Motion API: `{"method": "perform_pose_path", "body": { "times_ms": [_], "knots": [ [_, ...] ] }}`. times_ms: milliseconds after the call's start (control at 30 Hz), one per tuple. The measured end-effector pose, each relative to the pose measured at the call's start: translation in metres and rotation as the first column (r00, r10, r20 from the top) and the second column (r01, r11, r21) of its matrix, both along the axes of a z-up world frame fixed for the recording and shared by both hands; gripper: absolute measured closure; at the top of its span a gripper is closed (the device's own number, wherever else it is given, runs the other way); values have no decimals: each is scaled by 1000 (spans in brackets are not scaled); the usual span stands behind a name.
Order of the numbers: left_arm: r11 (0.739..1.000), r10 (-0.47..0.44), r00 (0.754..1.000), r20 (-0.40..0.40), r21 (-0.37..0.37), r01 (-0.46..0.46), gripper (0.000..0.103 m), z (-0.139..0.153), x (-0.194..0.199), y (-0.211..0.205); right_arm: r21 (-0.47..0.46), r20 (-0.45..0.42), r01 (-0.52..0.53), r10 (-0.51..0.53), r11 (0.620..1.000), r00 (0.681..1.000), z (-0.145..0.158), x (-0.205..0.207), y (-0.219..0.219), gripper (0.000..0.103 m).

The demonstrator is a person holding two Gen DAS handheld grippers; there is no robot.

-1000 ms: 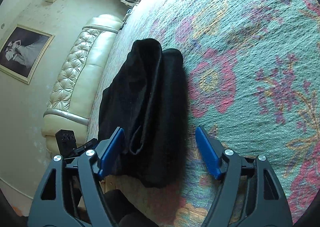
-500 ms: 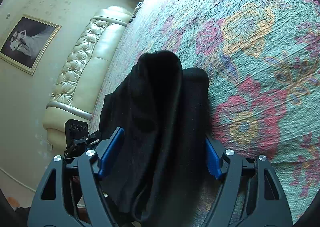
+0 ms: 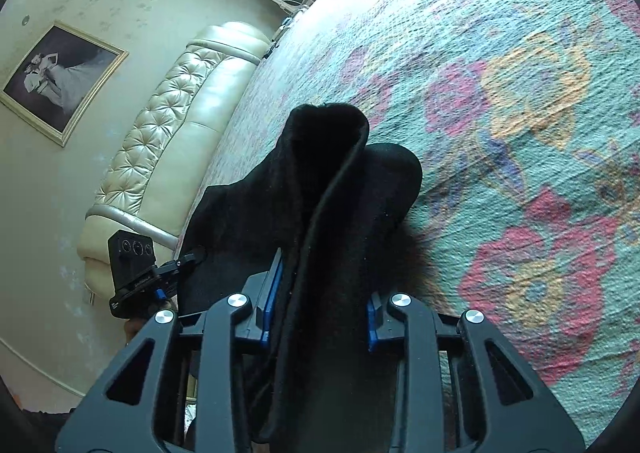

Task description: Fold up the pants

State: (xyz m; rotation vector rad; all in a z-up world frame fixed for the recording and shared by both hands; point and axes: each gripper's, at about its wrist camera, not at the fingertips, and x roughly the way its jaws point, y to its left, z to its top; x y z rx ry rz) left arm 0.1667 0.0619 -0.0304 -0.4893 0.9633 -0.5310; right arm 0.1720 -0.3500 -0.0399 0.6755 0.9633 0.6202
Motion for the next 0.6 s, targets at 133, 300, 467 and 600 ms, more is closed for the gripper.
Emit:
{"method": "perform_pose_path", "body": {
  "times_ms": [133,300,467,600],
  "knots": [
    [993,-3,995,-95,-117,-8,77,-32,6,24,18,-30,14,-13,1000,999,-12,11,5,67],
    [980,-40,997,-64,-196,27,34,-35,-10,49,83,-36,-8,11,997,999,-14,2,-9,43],
    [964,-33,999,-38,-265,22,25,-29,-8,71,161,-29,66,-62,985,998,-8,6,-33,22],
    [957,-25,996,-87,-289,-1,24,-38,10,66,146,-36,82,-77,986,996,-10,34,-32,21]
  ]
}}
